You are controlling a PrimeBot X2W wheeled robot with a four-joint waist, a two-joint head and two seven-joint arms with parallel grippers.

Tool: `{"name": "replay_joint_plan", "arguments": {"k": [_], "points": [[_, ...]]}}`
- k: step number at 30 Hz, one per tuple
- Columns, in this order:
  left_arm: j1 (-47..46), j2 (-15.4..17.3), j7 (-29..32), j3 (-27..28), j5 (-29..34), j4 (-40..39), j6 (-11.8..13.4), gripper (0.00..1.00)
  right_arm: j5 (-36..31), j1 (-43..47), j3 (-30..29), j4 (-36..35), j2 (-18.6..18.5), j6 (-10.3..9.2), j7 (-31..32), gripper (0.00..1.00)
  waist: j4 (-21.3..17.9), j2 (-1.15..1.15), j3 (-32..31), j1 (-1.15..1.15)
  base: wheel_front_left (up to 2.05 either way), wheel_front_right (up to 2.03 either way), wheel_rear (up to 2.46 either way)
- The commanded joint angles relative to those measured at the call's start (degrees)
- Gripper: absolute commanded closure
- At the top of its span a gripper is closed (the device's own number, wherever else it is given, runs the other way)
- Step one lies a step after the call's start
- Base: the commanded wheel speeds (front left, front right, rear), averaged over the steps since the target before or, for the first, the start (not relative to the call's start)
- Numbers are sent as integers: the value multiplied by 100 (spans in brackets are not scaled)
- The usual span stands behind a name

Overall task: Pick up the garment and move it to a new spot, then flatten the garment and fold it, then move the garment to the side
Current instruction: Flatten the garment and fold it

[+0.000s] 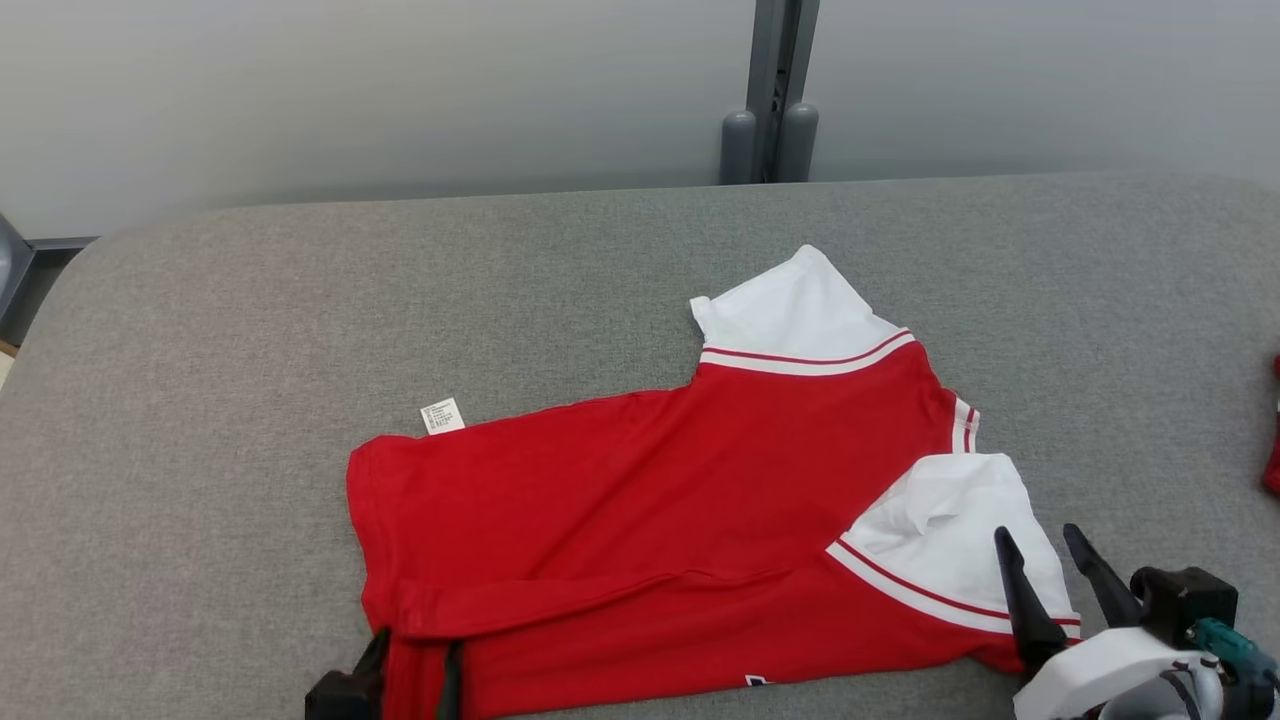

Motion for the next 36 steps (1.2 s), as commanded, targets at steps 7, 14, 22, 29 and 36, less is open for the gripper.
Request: {"name": "replay_joint_plan", "arguments": {"k": [7, 14, 22, 29, 36], "points": [[-401, 28, 0, 325, 157, -133, 187, 0, -122, -246, -312, -241, 59, -1, 5, 0, -116, 0, 70, 0, 0, 0, 0], [-958, 30, -1, 603, 223, -86, 73, 0, -95, -645, -458, -416, 51, -1, 5, 0, -145, 0, 456, 0, 0, 0, 0], [-1884, 71, -1, 1030, 178, 478, 14, 0, -127, -1411, -316, -476, -90, -1, 5, 0, -132, 0, 947, 0, 0, 0, 0], [-2545, 128, 1, 1125, 190, 1437, -78, 0, -93, -1810, -84, -330, -198, -1, 5, 0, -103, 0, 1001, 0, 0, 0, 0], [-3061, 169, 0, 1054, 156, 2454, -208, 60, -64, -1932, 78, -236, -289, -1, 5, 0, -92, 0, 975, 0, 0, 0, 0]]}}
